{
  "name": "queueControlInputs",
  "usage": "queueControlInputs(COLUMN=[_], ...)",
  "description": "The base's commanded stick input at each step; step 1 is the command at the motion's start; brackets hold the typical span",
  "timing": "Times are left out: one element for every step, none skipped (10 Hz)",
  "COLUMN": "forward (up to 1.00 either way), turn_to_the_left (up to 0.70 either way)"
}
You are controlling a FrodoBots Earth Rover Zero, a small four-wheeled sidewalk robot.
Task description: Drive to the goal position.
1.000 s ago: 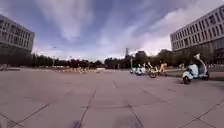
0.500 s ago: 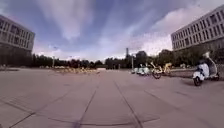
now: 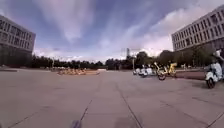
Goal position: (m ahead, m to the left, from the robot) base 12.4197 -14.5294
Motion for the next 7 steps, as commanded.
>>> queueControlInputs(forward=[1.0, 1.0, 1.0, 1.0, 1.0, 1.0, 1.0], turn_to_the_left=[0.0, 0.0, 0.0, 0.0, 0.0, 0.0, 0.0])
